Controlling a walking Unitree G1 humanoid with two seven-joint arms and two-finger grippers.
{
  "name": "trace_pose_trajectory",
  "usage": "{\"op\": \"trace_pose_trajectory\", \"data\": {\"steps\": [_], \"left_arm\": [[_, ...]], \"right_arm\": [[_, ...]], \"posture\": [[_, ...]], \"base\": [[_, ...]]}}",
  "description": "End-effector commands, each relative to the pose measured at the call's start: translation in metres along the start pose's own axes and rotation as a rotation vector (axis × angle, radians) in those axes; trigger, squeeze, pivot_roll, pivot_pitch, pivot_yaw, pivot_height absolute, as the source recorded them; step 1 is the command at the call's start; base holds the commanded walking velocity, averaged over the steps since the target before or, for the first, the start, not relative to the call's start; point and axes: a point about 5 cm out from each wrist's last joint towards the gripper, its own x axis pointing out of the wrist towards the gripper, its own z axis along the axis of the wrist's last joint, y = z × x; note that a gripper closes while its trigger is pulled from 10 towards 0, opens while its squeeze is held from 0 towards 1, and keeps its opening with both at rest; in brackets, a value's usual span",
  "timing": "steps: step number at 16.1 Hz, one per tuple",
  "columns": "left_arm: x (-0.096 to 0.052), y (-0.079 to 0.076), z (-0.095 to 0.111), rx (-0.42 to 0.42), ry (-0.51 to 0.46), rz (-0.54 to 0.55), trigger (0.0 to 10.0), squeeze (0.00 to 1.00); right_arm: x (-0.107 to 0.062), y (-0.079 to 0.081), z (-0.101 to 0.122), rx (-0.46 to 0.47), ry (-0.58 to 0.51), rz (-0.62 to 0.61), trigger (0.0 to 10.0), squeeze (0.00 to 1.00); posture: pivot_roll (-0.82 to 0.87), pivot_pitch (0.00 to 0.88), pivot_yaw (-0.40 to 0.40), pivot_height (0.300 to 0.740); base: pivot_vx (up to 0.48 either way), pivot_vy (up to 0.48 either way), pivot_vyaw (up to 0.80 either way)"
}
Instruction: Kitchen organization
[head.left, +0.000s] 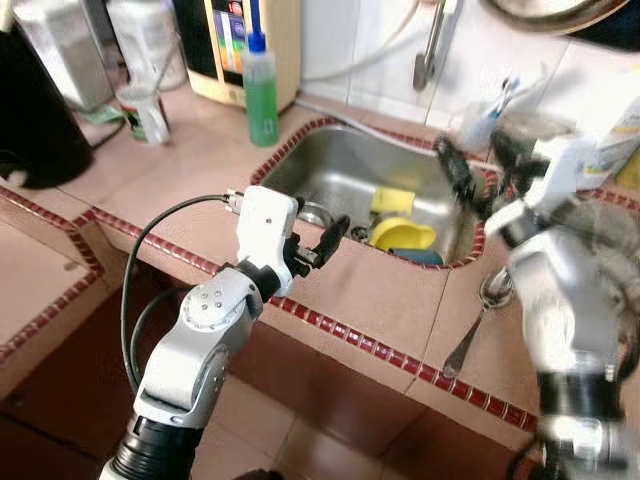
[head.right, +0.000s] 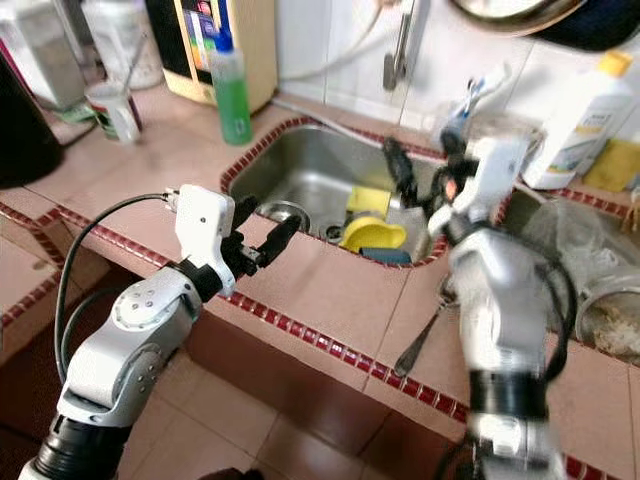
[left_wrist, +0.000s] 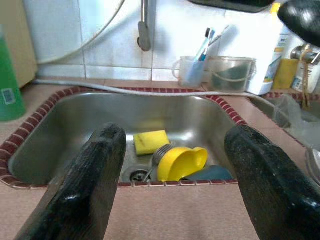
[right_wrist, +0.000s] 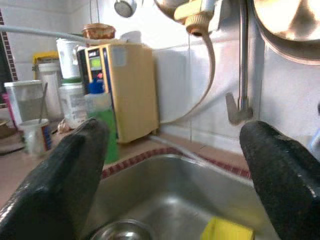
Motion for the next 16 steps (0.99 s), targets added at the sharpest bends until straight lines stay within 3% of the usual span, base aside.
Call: {"op": "trace_pose_trajectory", "data": {"steps": [1, 4, 5, 6, 7, 10, 13, 16], "left_arm": [[0.001, -0.002, 0.001, -0.003, -0.023, -0.03, 10.0, 0.0], [-0.001, -0.003, -0.002, -0.024, -0.025, -0.06, 10.0, 0.0], [0.0, -0.003, -0.004, -0.024, -0.022, -0.059, 10.0, 0.0], [-0.001, -0.004, -0.006, -0.029, -0.016, -0.061, 10.0, 0.0], [-0.001, -0.004, -0.011, -0.055, -0.005, -0.061, 10.0, 0.0], [-0.002, -0.006, -0.016, -0.056, 0.009, -0.06, 10.0, 0.0], [-0.001, -0.007, -0.019, -0.056, 0.014, -0.061, 10.0, 0.0], [0.002, -0.008, -0.02, -0.059, 0.014, -0.06, 10.0, 0.0]], "right_arm": [[-0.004, 0.006, 0.004, -0.006, -0.007, -0.002, 10.0, 1.0], [-0.016, 0.015, -0.006, -0.021, 0.009, -0.054, 10.0, 1.0], [-0.021, 0.019, -0.008, -0.026, 0.014, -0.065, 10.0, 0.41], [-0.027, 0.024, -0.012, -0.034, 0.019, -0.074, 10.0, 0.0], [-0.039, 0.032, -0.022, -0.027, 0.045, -0.106, 10.0, 0.0], [-0.054, 0.054, -0.042, -0.044, 0.112, -0.096, 10.0, 0.0], [-0.055, 0.064, -0.049, -0.067, 0.146, -0.071, 10.0, 0.0], [-0.053, 0.065, -0.048, -0.086, 0.155, -0.07, 10.0, 0.0]], "posture": [[-0.09, 0.01, 0.026, 0.74], [-0.09, 0.0, 0.028, 0.74], [-0.09, 0.0, 0.027, 0.74], [-0.09, 0.0, 0.025, 0.74], [-0.08, 0.0, 0.024, 0.74], [-0.08, 0.0, 0.023, 0.74], [-0.08, 0.0, 0.023, 0.74], [-0.09, 0.0, 0.024, 0.74]], "base": [[0.0, 0.0, 0.0], [0.0, 0.0, 0.0], [0.0, 0.0, 0.0], [0.0, 0.0, 0.0], [0.0, 0.0, 0.0], [0.0, 0.0, 0.0], [0.0, 0.0, 0.0], [0.0, 0.0, -0.78]]}}
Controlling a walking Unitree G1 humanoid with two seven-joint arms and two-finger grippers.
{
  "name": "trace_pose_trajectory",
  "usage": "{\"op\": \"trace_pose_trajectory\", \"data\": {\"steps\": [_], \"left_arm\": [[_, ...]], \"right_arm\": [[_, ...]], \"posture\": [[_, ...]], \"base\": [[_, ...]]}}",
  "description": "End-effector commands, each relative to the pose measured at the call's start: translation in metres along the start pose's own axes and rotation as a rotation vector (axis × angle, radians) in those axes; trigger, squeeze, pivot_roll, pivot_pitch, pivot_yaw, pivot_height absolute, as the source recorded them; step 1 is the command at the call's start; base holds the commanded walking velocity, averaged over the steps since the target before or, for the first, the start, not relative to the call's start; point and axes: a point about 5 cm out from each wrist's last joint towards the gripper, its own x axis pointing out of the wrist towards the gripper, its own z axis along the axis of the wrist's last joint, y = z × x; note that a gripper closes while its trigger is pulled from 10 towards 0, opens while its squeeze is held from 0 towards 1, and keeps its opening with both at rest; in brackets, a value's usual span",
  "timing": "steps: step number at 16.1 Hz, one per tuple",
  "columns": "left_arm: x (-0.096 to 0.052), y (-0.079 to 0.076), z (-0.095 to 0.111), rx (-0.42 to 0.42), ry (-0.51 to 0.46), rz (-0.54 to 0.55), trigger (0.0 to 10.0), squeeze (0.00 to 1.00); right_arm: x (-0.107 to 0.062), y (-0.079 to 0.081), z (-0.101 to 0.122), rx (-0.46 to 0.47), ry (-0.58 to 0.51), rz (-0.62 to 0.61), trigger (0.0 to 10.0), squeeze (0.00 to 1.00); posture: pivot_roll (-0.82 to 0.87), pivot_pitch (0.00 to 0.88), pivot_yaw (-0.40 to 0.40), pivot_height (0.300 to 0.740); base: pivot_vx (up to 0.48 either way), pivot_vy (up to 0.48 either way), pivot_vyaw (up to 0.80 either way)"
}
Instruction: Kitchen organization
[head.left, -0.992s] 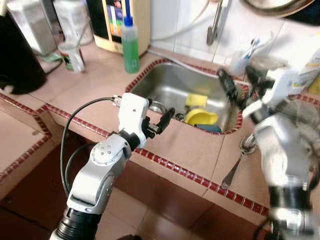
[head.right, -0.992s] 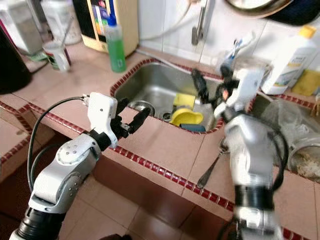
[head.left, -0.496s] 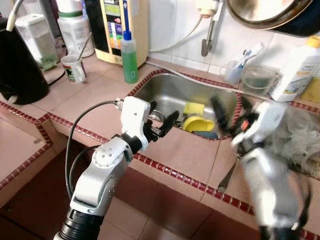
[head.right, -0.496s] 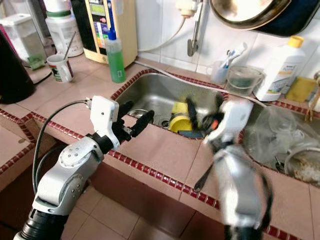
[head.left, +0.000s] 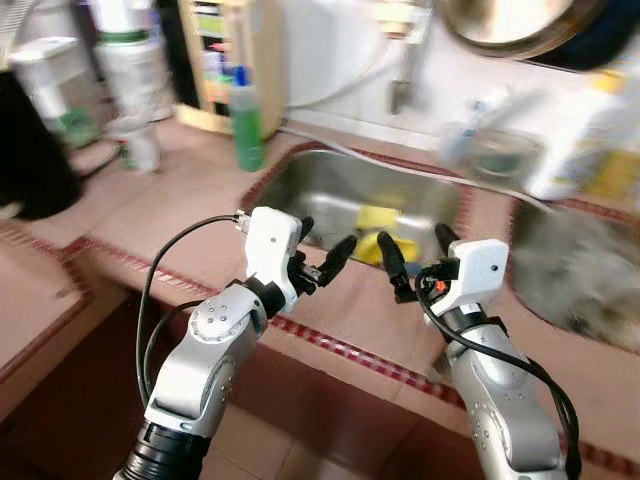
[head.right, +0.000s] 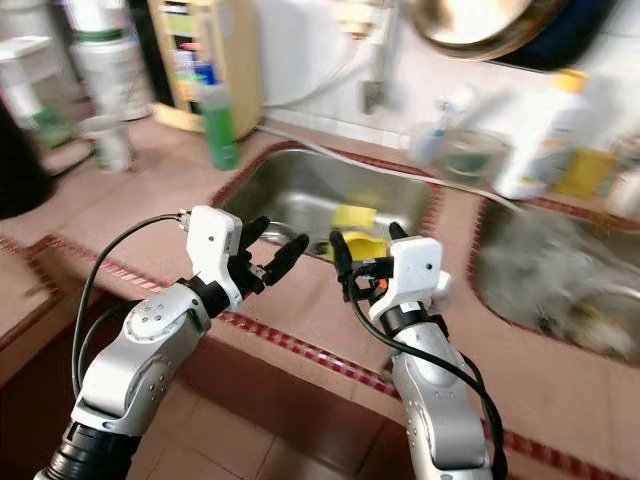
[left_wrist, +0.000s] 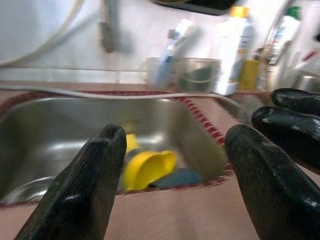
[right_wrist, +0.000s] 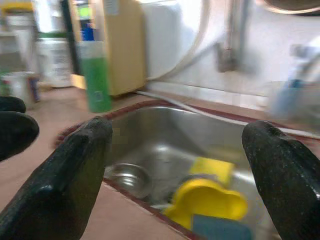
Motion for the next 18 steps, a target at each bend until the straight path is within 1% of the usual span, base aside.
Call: {"op": "trace_pose_trajectory", "data": {"steps": [1, 3, 5, 8, 13, 14, 15, 17, 18], "left_arm": [[0.003, -0.001, 0.001, 0.014, 0.0, -0.004, 10.0, 0.0], [0.002, -0.001, -0.001, 0.029, 0.008, -0.017, 10.0, 0.0], [0.001, -0.005, -0.004, 0.058, 0.019, -0.054, 10.0, 0.0], [0.0, -0.011, -0.004, 0.045, 0.004, -0.088, 10.0, 0.0], [0.0, -0.015, -0.005, 0.064, 0.002, -0.127, 10.0, 0.0], [0.0, -0.015, -0.004, 0.057, -0.001, -0.129, 10.0, 0.0], [-0.001, -0.015, -0.004, 0.048, -0.005, -0.132, 10.0, 0.0], [-0.001, -0.017, 0.001, 0.031, -0.04, -0.14, 10.0, 0.0], [-0.001, -0.017, 0.002, 0.021, -0.045, -0.133, 10.0, 0.0]], "right_arm": [[0.001, -0.001, 0.005, -0.02, -0.011, -0.002, 10.0, 0.0], [0.0, -0.002, 0.004, -0.042, 0.004, 0.002, 10.0, 0.0], [-0.004, -0.001, 0.0, -0.051, 0.022, 0.004, 10.0, 0.0], [-0.01, -0.003, -0.004, -0.06, 0.042, -0.008, 10.0, 0.0], [-0.015, -0.002, -0.005, -0.067, 0.055, -0.009, 10.0, 0.0], [-0.015, -0.002, -0.005, -0.071, 0.057, -0.008, 10.0, 0.0], [-0.016, -0.002, -0.006, -0.073, 0.057, -0.008, 10.0, 0.0], [-0.016, -0.002, -0.005, -0.077, 0.057, -0.009, 10.0, 0.0], [-0.017, -0.001, -0.005, -0.077, 0.056, -0.006, 10.0, 0.0]], "posture": [[-0.09, 0.0, 0.023, 0.74], [-0.09, 0.0, 0.023, 0.74], [-0.1, 0.0, 0.025, 0.74], [-0.11, 0.0, 0.029, 0.74], [-0.12, 0.0, 0.034, 0.74], [-0.12, 0.0, 0.034, 0.74], [-0.12, 0.0, 0.034, 0.74], [-0.13, 0.0, 0.035, 0.74], [-0.13, 0.0, 0.034, 0.74]], "base": [[0.0, 0.0, -0.77], [0.0, 0.0, -0.77], [0.0, 0.0, -0.77], [0.0, 0.0, -0.77], [0.0, 0.0, -0.77], [0.0, 0.0, -0.77], [0.0, -0.48, -0.76], [0.0, -0.48, 0.0], [0.0, 0.0, 0.0]]}}
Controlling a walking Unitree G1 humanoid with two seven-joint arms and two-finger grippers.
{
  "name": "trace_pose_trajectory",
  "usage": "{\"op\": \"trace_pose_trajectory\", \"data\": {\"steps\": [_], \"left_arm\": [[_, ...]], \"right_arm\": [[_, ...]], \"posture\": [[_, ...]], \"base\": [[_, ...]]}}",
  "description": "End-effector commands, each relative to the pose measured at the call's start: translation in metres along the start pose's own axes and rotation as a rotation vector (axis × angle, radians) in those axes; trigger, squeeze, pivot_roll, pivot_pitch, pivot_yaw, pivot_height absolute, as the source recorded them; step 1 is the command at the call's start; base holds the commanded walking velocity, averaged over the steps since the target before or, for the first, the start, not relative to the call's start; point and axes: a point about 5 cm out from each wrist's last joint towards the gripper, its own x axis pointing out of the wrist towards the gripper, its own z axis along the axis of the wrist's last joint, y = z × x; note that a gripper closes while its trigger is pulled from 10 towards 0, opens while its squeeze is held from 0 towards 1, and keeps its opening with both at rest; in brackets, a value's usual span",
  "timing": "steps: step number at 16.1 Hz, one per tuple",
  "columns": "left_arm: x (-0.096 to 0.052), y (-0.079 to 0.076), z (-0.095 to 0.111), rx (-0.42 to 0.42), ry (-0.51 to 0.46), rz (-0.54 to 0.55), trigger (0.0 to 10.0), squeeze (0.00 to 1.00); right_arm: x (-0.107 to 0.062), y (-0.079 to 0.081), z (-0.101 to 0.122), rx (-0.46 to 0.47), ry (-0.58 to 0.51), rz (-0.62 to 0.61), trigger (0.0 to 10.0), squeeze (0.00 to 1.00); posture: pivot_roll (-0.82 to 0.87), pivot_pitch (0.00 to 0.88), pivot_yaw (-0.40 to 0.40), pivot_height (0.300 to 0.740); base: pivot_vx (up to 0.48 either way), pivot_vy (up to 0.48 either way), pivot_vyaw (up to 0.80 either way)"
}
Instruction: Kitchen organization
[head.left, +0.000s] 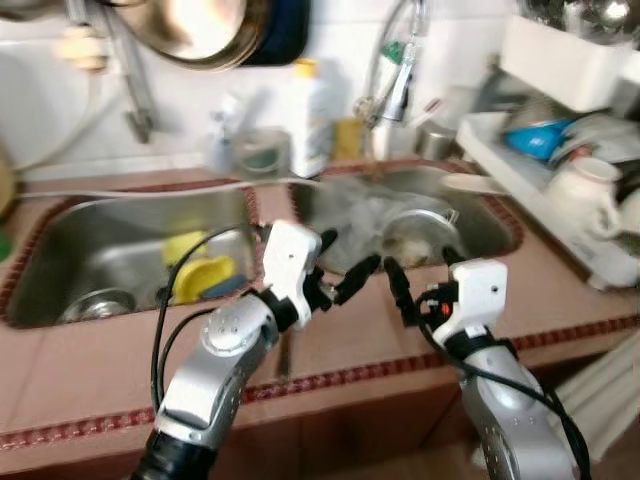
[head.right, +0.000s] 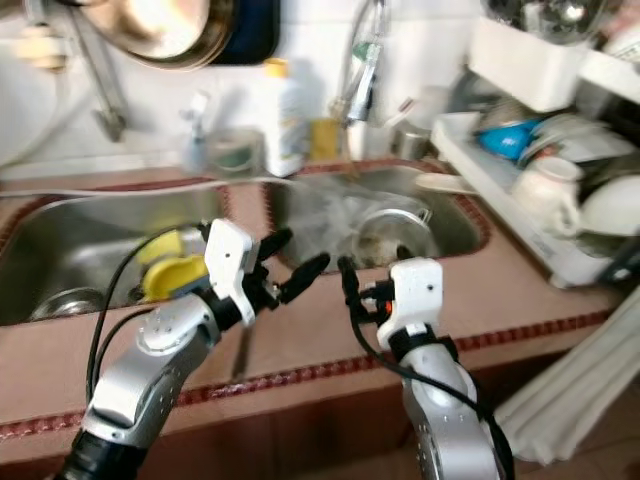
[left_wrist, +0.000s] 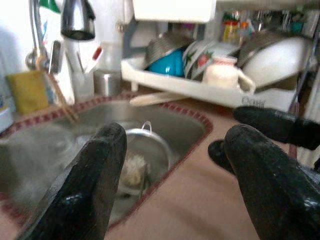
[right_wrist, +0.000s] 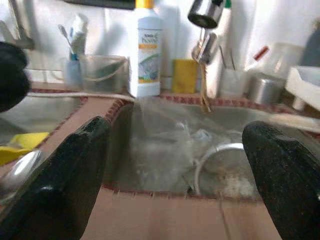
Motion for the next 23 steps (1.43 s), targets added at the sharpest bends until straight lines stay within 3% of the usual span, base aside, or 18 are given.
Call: {"op": "trace_pose_trajectory", "data": {"steps": [1, 8, 11, 12, 13, 17, 21, 23], "left_arm": [[0.0, 0.0, 0.005, 0.008, -0.009, 0.002, 10.0, 0.0], [-0.004, 0.004, 0.002, 0.073, 0.026, 0.039, 10.0, 0.0], [-0.009, 0.003, -0.005, 0.21, 0.087, 0.049, 10.0, 0.0], [-0.013, 0.0, -0.009, 0.302, 0.115, 0.028, 10.0, 0.0], [-0.015, 0.0, -0.011, 0.322, 0.127, 0.024, 10.0, 0.0], [-0.024, -0.001, -0.022, 0.273, 0.232, 0.002, 10.0, 0.0], [-0.026, -0.005, -0.027, 0.268, 0.294, -0.003, 10.0, 0.0], [-0.026, -0.009, -0.03, 0.21, 0.335, 0.009, 10.0, 0.0]], "right_arm": [[0.0, 0.001, 0.007, -0.015, -0.025, 0.002, 10.0, 0.0], [-0.007, 0.001, 0.002, -0.029, -0.002, 0.02, 10.0, 0.0], [-0.021, -0.002, -0.009, -0.057, 0.05, 0.039, 10.0, 0.0], [-0.03, -0.004, -0.015, -0.075, 0.084, 0.045, 10.0, 0.0], [-0.035, -0.005, -0.017, -0.079, 0.096, 0.05, 10.0, 0.0], [-0.067, -0.004, -0.02, -0.03, 0.147, 0.145, 10.0, 0.0], [-0.074, -0.002, -0.015, -0.021, 0.14, 0.181, 10.0, 0.0], [-0.074, -0.001, -0.011, -0.009, 0.124, 0.188, 10.0, 0.0]], "posture": [[-0.13, 0.0, 0.035, 0.74], [-0.12, 0.0, 0.034, 0.74], [-0.11, 0.0, 0.035, 0.74], [-0.11, 0.0, 0.034, 0.74], [-0.11, 0.0, 0.033, 0.74], [-0.12, 0.0, 0.038, 0.74], [-0.14, 0.0, 0.045, 0.74], [-0.14, 0.0, 0.047, 0.74]], "base": [[0.0, 0.0, 0.0], [0.0, 0.0, 0.0], [0.0, 0.0, 0.0], [0.0, 0.0, 0.0], [0.0, 0.0, 0.0], [0.0, 0.0, 0.0], [0.0, 0.0, 0.0], [0.0, 0.0, 0.0]]}}
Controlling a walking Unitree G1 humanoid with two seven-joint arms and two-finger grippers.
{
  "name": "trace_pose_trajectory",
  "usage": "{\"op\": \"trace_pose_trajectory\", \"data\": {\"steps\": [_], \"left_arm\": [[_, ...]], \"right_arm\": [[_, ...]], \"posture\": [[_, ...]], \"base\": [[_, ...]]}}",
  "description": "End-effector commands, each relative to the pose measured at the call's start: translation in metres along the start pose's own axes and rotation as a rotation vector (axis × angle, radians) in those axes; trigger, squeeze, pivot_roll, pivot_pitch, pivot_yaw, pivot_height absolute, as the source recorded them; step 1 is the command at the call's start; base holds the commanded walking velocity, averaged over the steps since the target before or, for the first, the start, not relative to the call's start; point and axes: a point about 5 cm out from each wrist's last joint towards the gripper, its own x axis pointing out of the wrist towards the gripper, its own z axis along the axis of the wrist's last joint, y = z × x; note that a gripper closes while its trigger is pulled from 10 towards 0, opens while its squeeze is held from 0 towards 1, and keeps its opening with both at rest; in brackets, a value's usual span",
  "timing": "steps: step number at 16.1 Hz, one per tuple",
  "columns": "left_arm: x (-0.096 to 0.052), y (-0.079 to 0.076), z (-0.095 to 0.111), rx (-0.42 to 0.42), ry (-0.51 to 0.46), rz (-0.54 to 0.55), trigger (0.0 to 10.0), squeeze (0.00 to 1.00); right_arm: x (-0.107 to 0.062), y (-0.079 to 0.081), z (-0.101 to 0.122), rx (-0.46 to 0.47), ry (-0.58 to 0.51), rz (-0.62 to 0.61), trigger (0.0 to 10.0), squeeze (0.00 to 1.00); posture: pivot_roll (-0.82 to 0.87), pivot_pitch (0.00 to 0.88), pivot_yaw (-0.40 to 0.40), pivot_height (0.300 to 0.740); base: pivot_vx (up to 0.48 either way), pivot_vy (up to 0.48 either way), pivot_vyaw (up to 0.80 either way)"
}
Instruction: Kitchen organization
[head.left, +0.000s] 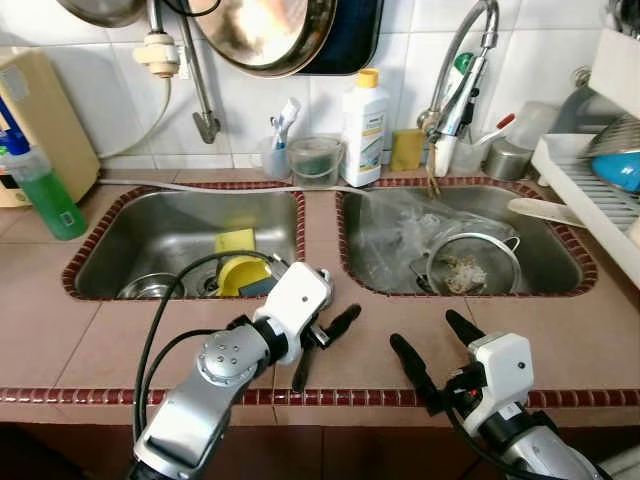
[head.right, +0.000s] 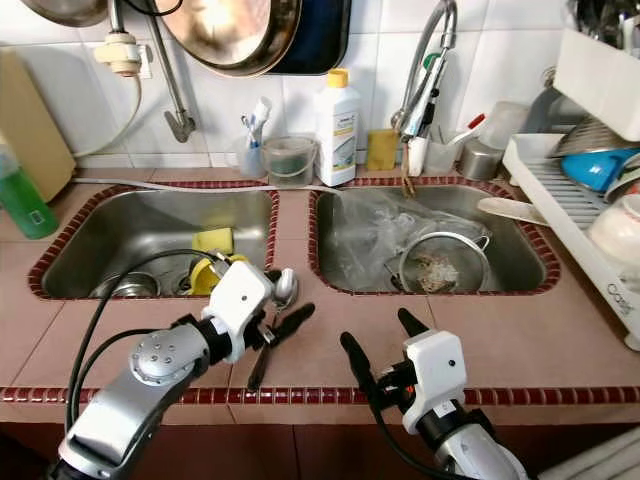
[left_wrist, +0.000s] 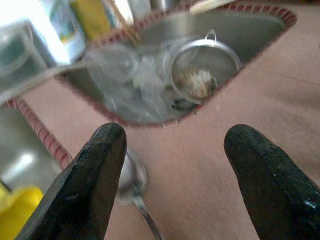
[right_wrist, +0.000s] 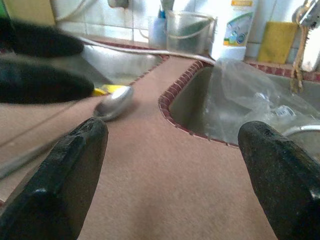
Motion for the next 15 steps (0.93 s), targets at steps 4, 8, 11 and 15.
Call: {"op": "trace_pose_trajectory", "data": {"steps": [4, 8, 11, 15], "left_arm": [[0.003, -0.005, -0.004, -0.122, 0.086, 0.052, 10.0, 0.0], [0.007, -0.007, -0.006, -0.17, 0.148, 0.104, 10.0, 0.0], [0.008, 0.0, -0.01, -0.176, 0.194, 0.182, 10.0, 0.0], [0.007, 0.011, -0.013, -0.188, 0.234, 0.281, 10.0, 0.0]], "right_arm": [[-0.008, 0.01, 0.015, 0.018, -0.05, 0.077, 10.0, 0.0], [-0.026, 0.015, 0.013, 0.055, -0.001, 0.139, 10.0, 0.0], [-0.038, 0.011, 0.011, 0.05, 0.036, 0.153, 10.0, 0.0], [-0.043, 0.011, 0.015, 0.061, 0.04, 0.145, 10.0, 0.0]], "posture": [[-0.16, 0.018, 0.057, 0.74], [-0.18, 0.047, 0.064, 0.74], [-0.19, 0.06, 0.071, 0.74], [-0.2, 0.069, 0.075, 0.74]], "base": [[0.0, 0.0, 0.0], [0.0, 0.0, 0.0], [0.0, 0.0, 0.0], [0.0, 0.0, 0.0]]}}
